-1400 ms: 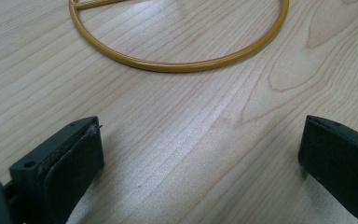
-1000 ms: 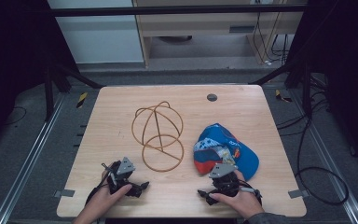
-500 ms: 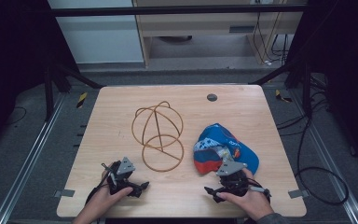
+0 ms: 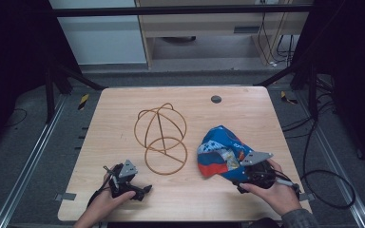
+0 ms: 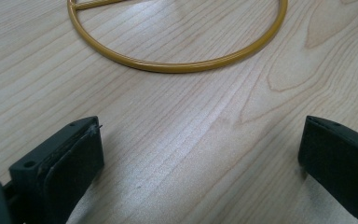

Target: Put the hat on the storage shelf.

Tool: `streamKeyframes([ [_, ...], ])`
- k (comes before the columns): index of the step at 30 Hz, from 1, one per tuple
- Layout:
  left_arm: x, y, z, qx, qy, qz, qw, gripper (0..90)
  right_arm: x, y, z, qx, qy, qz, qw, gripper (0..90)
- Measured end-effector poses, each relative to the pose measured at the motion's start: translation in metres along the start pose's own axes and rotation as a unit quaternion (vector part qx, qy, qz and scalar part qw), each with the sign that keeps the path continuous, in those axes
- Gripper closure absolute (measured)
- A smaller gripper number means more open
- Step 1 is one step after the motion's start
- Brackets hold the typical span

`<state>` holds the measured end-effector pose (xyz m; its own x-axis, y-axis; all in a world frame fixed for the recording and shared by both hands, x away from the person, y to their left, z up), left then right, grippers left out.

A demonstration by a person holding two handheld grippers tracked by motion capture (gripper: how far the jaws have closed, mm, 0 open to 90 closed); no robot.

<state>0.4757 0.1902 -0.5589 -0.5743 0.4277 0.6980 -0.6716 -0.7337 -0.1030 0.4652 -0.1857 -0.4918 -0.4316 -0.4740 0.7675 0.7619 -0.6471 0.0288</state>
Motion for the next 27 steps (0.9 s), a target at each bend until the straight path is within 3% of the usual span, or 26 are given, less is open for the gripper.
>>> streamKeyframes([
  [8,0.000,0.000,0.000,0.001,0.000,0.002,1.0000,0.0,0.004,0.023,0.013,-0.011,-0.024,-0.012,0.9996,22.7],
  [16,0.000,0.000,0.000,0.002,-0.001,0.003,1.0000,0.0,-0.006,0.040,0.032,-0.017,-0.054,0.001,0.9984,30.1],
  [27,0.000,0.000,0.000,0.002,-0.001,0.003,1.0000,0.0,-0.021,0.045,0.052,-0.020,-0.067,0.029,0.9971,41.7],
])
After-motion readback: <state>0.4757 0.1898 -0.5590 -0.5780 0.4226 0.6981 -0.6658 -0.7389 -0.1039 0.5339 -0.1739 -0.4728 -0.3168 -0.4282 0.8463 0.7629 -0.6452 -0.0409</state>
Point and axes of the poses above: each handheld gripper's, and its own axes: x roughly backward along the jaws, z roughly out of its top, y roughly to its right, the point moved 7 cm from there along -x, roughly forward along the jaws, and after that the axes turned 7 degrees about z, right-handed, at the moved point
